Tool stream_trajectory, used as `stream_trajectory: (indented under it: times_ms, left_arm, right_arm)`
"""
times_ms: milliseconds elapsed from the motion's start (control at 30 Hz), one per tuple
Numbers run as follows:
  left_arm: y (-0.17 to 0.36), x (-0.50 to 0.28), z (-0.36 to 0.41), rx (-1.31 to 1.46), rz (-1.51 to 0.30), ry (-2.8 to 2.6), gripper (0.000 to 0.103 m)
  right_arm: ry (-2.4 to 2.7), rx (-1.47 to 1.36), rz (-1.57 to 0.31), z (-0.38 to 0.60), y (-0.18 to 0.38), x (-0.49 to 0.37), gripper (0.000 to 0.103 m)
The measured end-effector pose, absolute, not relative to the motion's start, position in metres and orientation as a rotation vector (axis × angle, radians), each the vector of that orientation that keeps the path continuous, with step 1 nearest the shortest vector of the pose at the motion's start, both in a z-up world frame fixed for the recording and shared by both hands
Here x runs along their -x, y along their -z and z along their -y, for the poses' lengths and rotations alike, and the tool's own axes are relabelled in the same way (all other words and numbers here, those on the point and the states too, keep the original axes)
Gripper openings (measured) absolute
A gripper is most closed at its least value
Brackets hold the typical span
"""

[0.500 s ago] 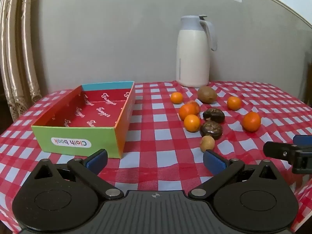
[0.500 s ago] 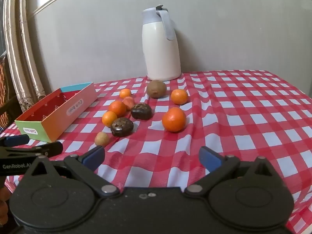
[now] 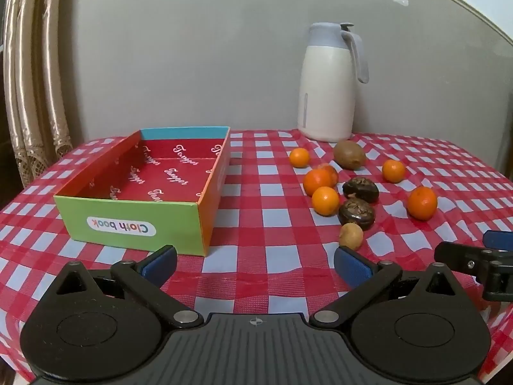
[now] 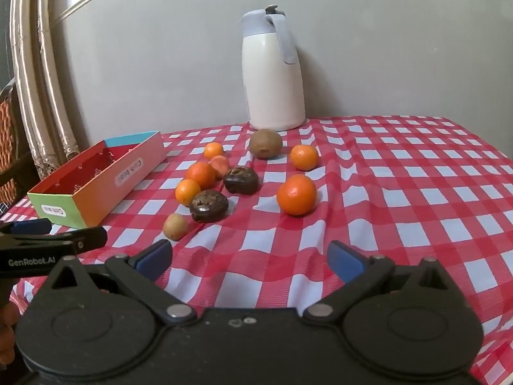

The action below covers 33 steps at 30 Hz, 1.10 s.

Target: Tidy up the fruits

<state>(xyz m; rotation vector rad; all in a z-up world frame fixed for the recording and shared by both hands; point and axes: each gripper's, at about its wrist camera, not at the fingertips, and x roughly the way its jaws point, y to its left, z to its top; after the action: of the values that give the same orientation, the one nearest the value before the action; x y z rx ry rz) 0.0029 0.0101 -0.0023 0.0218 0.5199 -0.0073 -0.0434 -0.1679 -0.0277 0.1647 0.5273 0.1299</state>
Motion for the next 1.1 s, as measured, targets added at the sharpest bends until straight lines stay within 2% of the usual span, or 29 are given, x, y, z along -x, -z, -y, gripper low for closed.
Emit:
stream_trajectory:
  times_ms: [1100]
  left_arm:
    - [0.0016,-0.0032,-0.0099,-0.015,-0.514,0.001,0.103]
  right_arm:
    - [-0.118,-0.178,-0.544,0.1665,0.0285,0.0409,0.103]
